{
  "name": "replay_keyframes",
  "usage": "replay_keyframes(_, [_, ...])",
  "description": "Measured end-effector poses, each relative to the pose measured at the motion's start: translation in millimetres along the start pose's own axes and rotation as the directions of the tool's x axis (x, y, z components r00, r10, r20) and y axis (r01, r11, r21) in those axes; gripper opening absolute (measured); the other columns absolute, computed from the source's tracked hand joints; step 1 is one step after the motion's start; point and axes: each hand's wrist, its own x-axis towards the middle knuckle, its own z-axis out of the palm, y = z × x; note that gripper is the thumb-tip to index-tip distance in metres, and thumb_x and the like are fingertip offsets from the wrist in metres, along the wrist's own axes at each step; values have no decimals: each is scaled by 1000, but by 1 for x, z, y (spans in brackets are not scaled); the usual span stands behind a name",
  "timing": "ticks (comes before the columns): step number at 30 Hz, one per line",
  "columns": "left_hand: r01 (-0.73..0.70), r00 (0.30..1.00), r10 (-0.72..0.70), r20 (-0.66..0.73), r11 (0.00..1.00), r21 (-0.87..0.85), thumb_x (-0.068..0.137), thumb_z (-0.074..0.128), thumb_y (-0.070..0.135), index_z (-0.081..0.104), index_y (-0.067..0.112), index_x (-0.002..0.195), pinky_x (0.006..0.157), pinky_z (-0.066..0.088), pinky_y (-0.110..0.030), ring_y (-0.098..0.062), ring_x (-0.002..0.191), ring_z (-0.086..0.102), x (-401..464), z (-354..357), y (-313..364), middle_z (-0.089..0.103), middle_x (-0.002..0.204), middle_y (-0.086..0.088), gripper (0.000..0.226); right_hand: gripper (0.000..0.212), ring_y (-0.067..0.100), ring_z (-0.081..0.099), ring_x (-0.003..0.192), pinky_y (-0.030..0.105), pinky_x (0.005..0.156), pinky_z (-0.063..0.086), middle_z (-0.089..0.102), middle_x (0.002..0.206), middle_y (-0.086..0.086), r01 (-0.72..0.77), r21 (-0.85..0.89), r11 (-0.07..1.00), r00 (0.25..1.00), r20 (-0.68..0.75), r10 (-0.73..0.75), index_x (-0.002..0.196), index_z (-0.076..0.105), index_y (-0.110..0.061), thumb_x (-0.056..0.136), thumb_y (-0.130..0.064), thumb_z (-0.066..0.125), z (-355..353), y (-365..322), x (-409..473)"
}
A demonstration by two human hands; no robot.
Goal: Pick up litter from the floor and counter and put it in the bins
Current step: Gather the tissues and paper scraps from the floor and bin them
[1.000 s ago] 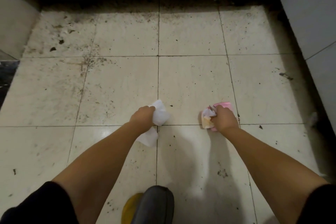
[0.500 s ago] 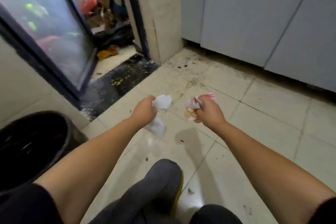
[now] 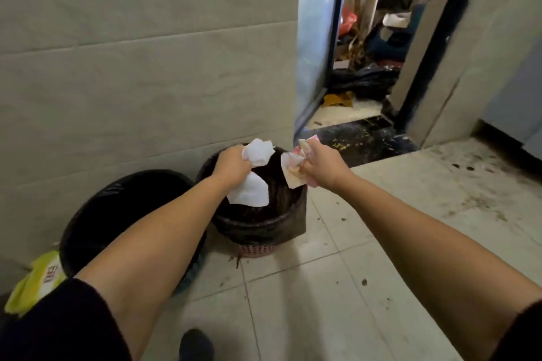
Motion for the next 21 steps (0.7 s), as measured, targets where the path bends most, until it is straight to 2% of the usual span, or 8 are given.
replay_keyframes(1, [24, 1000, -25, 13, 999, 27, 91, 44, 5, 61, 5, 82, 64, 35, -31, -30, 89, 57, 4, 5, -20, 63, 85, -15, 19, 38, 35, 59, 111, 36, 86, 48, 63, 121, 16, -16, -17, 1000, 1000, 27, 17, 131, 49, -12, 93, -20, 52, 24, -6, 10])
replay_keyframes(3, [67, 997, -70, 45, 996, 66, 91, 45, 6, 55, 7, 83, 68, 38, -33, -28, 85, 53, 12, 16, -56, 57, 85, -14, 13, 40, 37, 59, 111, 38, 89, 48, 62, 122, 18, -36, -84, 996, 994, 98, 44, 131, 49, -11, 91, -19, 52, 72, -9, 29])
replay_keyframes(5, [100, 990, -110, 92, 989, 105, 90, 50, 9, 59, 3, 97, 75, 43, -37, -33, 94, 58, 26, 28, -88, 63, 100, -19, 14, 42, 36, 62, 105, 38, 85, 51, 64, 117, 18, -63, -151, 987, 979, 184, 91, 129, 51, -10, 88, -16, 54, 112, -5, 44])
replay_keyframes(8, [112, 969, -144, 200, 980, 162, 89, 59, 24, 50, 3, 120, 84, 47, -40, -38, 109, 56, 48, 43, -117, 56, 124, -21, 39, 46, 36, 60, 108, 34, 82, 48, 59, 122, 18, -125, -207, 970, 956, 238, 174, 128, 51, -11, 84, -20, 58, 152, 7, 59])
replay_keyframes(11, [103, 946, -156, 285, 976, 191, 88, 59, 34, 31, 15, 144, 100, 46, -49, -41, 127, 43, 60, 51, -121, 35, 144, -19, 65, 54, 39, 45, 124, 46, 98, 43, 43, 136, 20, -200, -246, 948, 946, 203, 253, 134, 40, -9, 90, -36, 55, 163, 17, 57])
replay_keyframes(14, [116, 941, -166, 295, 977, 178, 89, 59, 32, 27, 16, 147, 104, 44, -50, -40, 132, 37, 59, 41, -109, 33, 147, -19, 69, 60, 37, 43, 126, 47, 99, 43, 42, 137, 19, -203, -304, 931, 949, 171, 263, 138, 36, -11, 89, -38, 59, 139, 11, 49])
replay_keyframes(18, [118, 919, -169, 357, 980, 159, 89, 59, 27, 32, 11, 144, 86, 52, -44, -40, 110, 58, 43, -9, -64, 57, 125, -25, 63, 53, 34, 50, 121, 45, 97, 46, 48, 133, 16, -287, -354, 890, 927, 131, 350, 134, 42, -13, 90, -40, 56, 63, -18, 30])
replay_keyframes(21, [72, 910, -128, 395, 986, 154, 90, 56, 24, 33, 10, 144, 84, 52, -44, -38, 107, 60, 29, -67, -3, 60, 120, -25, 60, 46, 33, 54, 117, 44, 94, 49, 50, 132, 15, -327, -380, 865, 911, 119, 396, 130, 45, -12, 94, -40, 50, -10, -58, 11])
